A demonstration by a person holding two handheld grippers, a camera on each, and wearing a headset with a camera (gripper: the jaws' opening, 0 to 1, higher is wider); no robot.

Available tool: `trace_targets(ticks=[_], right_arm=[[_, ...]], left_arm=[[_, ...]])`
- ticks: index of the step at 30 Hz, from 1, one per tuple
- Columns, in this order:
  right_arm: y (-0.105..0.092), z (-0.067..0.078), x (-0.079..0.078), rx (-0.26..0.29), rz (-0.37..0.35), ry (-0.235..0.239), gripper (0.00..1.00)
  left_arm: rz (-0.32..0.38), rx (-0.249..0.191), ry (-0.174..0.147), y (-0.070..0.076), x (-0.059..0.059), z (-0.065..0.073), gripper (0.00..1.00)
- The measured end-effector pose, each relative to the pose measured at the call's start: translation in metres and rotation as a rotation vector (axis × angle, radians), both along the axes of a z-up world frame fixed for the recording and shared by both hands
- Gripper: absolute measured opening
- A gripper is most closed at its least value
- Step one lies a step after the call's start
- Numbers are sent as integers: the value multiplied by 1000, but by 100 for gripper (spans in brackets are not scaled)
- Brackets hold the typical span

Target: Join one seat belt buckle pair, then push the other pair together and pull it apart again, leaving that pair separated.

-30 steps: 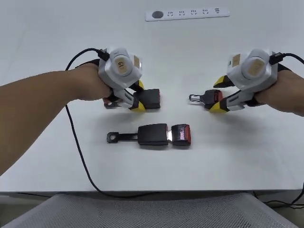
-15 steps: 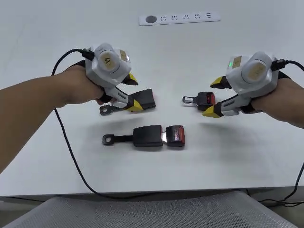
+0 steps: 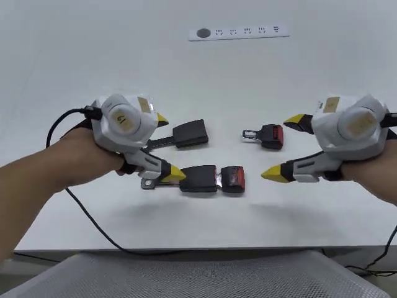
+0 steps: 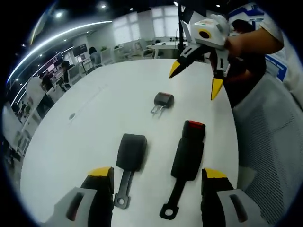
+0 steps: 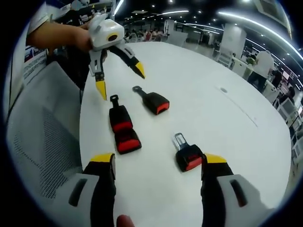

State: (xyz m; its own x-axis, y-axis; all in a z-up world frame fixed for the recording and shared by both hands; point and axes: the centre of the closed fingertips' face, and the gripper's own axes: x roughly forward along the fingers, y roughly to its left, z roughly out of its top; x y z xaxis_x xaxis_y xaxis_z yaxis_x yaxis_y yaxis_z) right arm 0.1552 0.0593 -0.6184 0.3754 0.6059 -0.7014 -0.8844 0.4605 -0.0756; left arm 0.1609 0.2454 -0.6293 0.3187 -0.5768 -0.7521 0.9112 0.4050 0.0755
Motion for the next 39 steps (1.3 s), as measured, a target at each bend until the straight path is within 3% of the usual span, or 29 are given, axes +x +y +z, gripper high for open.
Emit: trace_targets(ticks=[6, 9, 12, 18, 24, 30, 35, 39], right_arm=[[-15, 9, -16, 35, -53, 12, 81], [-20, 10, -24, 44, -74, 23, 87], [-24, 10, -29, 38, -86, 13, 94], [-29, 13, -33, 69, -143, 14, 100], [-29, 10, -34, 71, -148, 14, 100], [-26, 13, -33, 73, -163, 6, 100], [-22, 19, -36, 79, -170, 1, 100], [-24, 15, -39, 63, -155, 8, 100]], left_arm=[[92, -37, 4, 31, -20, 4, 87], [127, -12, 7, 48, -31, 0, 93], [190, -39, 23, 60, -37, -3, 99], [263, -59, 15, 78, -44, -1, 100], [293, -74, 10, 81, -52, 0, 100], [303, -69, -5, 80, -53, -1, 100], [318, -83, -15, 80, -54, 7, 100], [318, -77, -18, 84, -57, 7, 100]])
